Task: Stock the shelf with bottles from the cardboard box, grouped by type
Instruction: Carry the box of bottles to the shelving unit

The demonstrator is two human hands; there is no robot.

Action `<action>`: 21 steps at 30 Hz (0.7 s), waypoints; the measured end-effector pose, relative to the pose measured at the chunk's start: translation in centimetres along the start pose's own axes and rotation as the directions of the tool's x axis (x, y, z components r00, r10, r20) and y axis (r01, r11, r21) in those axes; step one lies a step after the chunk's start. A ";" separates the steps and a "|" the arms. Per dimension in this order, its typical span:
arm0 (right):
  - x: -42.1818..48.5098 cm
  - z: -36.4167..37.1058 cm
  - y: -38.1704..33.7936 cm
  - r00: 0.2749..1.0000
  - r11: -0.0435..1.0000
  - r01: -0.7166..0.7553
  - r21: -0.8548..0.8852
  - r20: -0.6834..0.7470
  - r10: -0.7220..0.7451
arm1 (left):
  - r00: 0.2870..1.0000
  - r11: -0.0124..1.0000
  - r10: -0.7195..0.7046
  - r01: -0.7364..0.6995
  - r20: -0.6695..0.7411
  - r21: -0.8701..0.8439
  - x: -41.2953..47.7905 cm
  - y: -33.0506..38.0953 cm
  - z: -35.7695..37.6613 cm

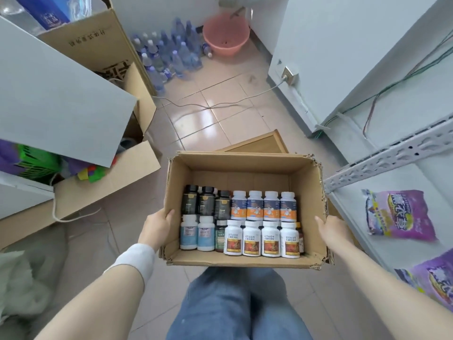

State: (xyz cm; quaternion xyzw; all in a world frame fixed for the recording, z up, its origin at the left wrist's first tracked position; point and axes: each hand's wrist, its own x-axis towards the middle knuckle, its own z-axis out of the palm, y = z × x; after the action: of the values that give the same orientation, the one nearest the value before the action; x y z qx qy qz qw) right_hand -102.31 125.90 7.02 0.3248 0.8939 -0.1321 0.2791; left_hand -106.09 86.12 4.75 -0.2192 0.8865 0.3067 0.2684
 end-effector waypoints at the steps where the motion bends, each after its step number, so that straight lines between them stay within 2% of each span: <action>1: 1.4 -0.7 -0.7 1.000 1.000 0.015 -0.019 0.011 -0.015 | 1.000 1.000 -0.014 0.013 -0.010 -0.013 0.7 0.7 0.4; 9: 13.5 -1.9 -5.9 0.999 0.995 0.029 -0.101 0.042 -0.025 | 0.993 0.991 -0.116 0.113 -0.034 -0.076 9.5 4.2 3.5; 13: 18.3 -1.2 -8.3 0.998 0.996 0.012 -0.094 0.057 -0.006 | 0.988 0.988 -0.151 0.149 -0.038 -0.042 13.8 5.6 4.8; 21: 26.4 -0.5 -12.9 0.991 0.991 0.057 -0.123 0.125 -0.042 | 0.961 0.959 -0.271 0.265 -0.056 -0.097 18.6 6.3 7.0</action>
State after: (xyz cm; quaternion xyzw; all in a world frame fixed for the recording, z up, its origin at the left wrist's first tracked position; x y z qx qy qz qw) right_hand -127.67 129.76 -7.30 0.2754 0.8896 -0.1017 0.3499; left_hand -121.28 91.08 -8.60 -0.3593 0.8430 0.2986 0.2667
